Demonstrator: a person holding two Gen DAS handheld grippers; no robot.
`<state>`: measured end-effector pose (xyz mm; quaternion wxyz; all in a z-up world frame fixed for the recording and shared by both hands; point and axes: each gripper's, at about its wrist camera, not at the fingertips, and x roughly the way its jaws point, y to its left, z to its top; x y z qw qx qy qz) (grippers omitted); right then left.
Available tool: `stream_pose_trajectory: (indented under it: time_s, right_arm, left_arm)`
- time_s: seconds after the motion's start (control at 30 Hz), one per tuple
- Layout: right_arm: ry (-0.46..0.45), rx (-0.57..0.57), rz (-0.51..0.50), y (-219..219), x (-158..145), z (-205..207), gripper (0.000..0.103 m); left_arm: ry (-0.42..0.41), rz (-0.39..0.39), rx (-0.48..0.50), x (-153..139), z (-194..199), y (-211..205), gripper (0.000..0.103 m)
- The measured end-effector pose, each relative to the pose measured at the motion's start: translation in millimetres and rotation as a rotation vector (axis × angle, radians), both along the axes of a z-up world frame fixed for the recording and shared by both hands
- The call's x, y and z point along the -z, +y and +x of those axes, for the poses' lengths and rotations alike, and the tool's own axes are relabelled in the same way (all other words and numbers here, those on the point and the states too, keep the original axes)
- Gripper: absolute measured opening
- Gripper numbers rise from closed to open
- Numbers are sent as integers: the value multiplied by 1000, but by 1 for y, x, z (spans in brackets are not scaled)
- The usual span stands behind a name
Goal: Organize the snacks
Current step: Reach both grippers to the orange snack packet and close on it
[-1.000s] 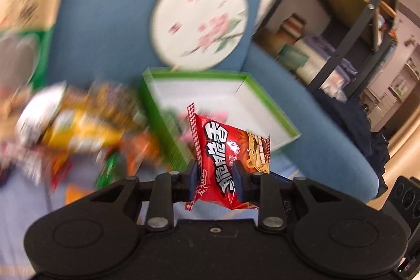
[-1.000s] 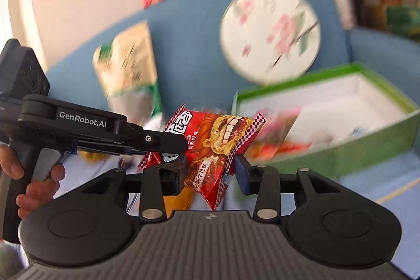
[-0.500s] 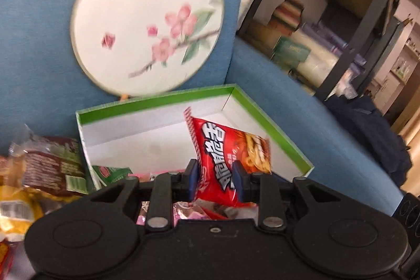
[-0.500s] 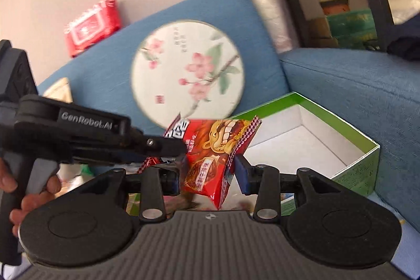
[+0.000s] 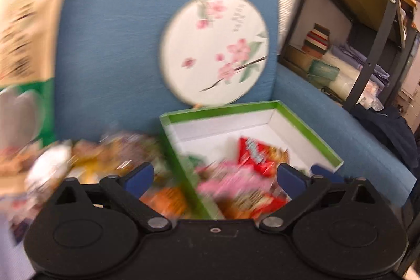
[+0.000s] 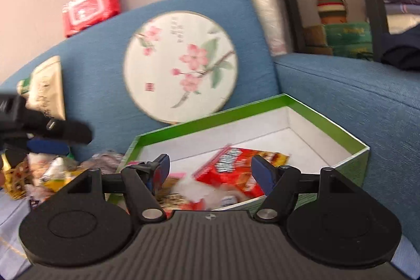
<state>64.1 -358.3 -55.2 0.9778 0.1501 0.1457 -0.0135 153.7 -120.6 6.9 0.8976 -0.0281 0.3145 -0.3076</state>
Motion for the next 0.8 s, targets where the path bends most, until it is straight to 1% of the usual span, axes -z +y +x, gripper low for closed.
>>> stream_pose_trajectory:
  time_s: [0.1,0.23,0.27,0.37,0.47,0.53,0.73,0.8]
  right_arm:
    - [-26,-71,17,16,-9,-17,103]
    - [-8,-213,53,43,-14,-30,103]
    - [3,-254,51,52,-13,-30,103]
    - [59,-377,-2,83,-6,-26,103]
    - [122,-484,-43,112,5,-18,103]
    - [153,-520,-62,127,11,-12,103]
    - [223,-582,-52,150,22,5,103]
    - [235,-588,-75,155,25,9,103]
  left_arm:
    - [58,-5,-50,9,-13,43,103]
    - [150,-4,-126,29,-27,92,103]
    - [164,0,-143,33,-29,102,103]
    - [193,-1,-188,45,-33,122,103]
    - [231,-35,-197,55,-31,133,103]
    - [247,-43,-188,61,-27,133,103]
    - [313,-83,-130,80,-6,127,103]
    - [341,-94,-116,84,2,125,103]
